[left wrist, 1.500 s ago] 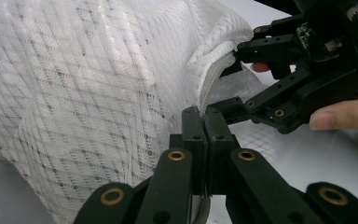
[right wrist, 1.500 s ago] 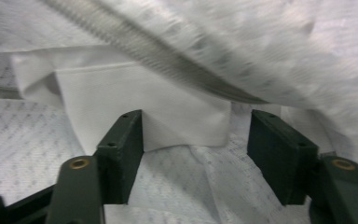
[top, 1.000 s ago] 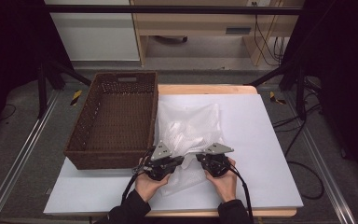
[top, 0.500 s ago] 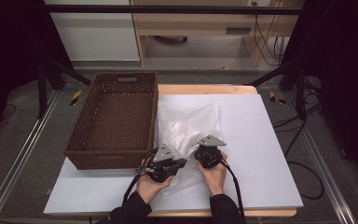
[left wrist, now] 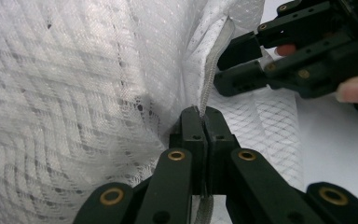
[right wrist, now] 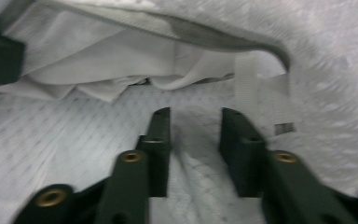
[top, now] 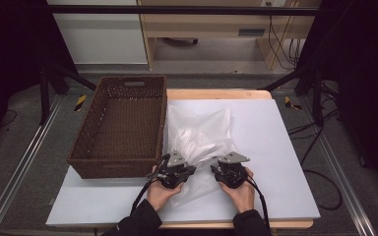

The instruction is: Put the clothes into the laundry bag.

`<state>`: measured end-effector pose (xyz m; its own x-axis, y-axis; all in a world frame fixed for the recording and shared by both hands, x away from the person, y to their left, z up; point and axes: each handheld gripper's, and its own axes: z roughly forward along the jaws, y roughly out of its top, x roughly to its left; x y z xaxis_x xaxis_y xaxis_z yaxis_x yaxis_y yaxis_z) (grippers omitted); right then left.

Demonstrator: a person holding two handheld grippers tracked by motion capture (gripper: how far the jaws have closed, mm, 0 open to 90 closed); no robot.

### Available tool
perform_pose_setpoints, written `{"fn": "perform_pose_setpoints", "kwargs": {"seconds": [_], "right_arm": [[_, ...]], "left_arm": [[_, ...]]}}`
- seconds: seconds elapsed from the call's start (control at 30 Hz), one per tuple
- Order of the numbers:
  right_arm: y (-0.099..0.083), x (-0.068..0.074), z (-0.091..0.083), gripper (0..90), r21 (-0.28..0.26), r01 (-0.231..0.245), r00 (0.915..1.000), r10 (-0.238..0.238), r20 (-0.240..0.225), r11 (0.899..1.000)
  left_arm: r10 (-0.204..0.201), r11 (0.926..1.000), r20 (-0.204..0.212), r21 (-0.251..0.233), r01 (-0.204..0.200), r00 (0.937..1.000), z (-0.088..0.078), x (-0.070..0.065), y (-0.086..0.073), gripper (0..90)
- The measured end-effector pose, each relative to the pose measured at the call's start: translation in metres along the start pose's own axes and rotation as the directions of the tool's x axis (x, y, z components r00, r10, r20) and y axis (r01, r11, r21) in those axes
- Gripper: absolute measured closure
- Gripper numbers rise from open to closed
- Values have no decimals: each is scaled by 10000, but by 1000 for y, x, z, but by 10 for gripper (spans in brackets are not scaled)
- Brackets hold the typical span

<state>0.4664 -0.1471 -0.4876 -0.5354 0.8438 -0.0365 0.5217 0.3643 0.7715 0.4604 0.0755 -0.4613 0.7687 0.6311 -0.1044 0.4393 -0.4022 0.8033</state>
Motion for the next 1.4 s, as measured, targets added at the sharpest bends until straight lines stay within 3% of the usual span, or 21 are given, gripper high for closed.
{"fn": "perform_pose_setpoints", "kwargs": {"seconds": [0.03, 0.07, 0.13, 0.23, 0.33, 0.43, 0.5, 0.57, 0.7, 0.77, 0.8, 0.83, 0.9, 0.97, 1.0, 1.1, 1.23, 1.4], "right_arm": [[2, 0, 0, 866, 145, -9, 10000, 9, -1, 9999], [3, 1, -2, 900, 337, -120, 9999, 119, 30, 9994], [2, 1, -8, 900, 523, 12, 9999, -18, 108, 9986], [-7, -6, -30, 900, 206, -48, 10000, 48, -4, 9998], [-24, -22, -58, 900, -286, -522, 9985, 517, -169, 9982], [-45, -39, -77, 900, -111, -1246, 9922, 1247, 11, 9921], [-50, -43, -77, 840, 117, -1358, 9907, 1358, 0, 9907], [-45, -40, -77, 731, -125, -1218, 9924, 1219, 149, 9925], [-21, -15, -78, 616, -996, -270, 9992, 238, -336, 9947], [-13, -6, -69, 587, -806, 221, 9994, -242, -263, 9965], [-11, -5, -63, 581, -617, 341, 9994, -342, -1, 9975], [-11, -8, -56, 585, -572, 295, 9992, -280, 282, 9979], [-15, -15, -45, 633, -222, -102, 9996, 108, 278, 9997], [-21, -22, -40, 724, 234, -95, 9978, 79, 656, 9997], [-24, -25, -40, 778, 471, -280, 9975, 248, 669, 9985], [-30, -34, -44, 891, 506, -491, 9968, 457, 660, 9975], [-38, -42, -59, 900, 782, -678, 9946, 612, 838, 9946], [-53, -55, -81, 873, 523, -1158, 9896, 1107, 921, 9919]], "left_arm": [[-3, 10000, -11, 8, 3, 10000, 0, 0, 1, 888], [-9, 10000, -47, -15, 9, 10000, 1, 1, 1, 888], [-75, 10000, -57, -31, 75, 10000, 2, 1, 2, 888], [-104, 9999, -128, -22, 104, 9999, 4, 2, 2, 888], [-147, 9999, -163, -24, 147, 9998, 6, 3, 3, 888], [-185, 9998, -160, -18, 185, 9997, 9, 2, 5, 889], [-191, 9998, -128, -44, 191, 9997, 11, 1, 6, 888], [-174, 9998, -102, -72, 174, 9998, 11, 0, 6, 888], [-176, 9998, -65, -60, 176, 9998, 11, 1, 6, 888], [-134, 9999, -19, -58, 133, 9999, 10, -1, 5, 887], [-84, 10000, 4, -51, 84, 10000, 9, -2, 4, 887], [-6, 10000, 18, -20, 6, 10000, 8, -3, 4, 887], [164, 9999, 115, -10, -164, 9998, 5, -5, 4, 885], [292, 9996, 213, 7, -293, 9993, 2, -8, 4, 877], [359, 9994, 224, 12, -360, 9991, 0, -8, 4, 869], [542, 9985, 406, 27, -544, 9977, -6, -13, 5, 832], [847, 9964, 525, -35, -846, 9950, -26, -18, 1, 767], [572, 9984, 216, -22, -572, 9981, -49, -12, -15, 709]]}}
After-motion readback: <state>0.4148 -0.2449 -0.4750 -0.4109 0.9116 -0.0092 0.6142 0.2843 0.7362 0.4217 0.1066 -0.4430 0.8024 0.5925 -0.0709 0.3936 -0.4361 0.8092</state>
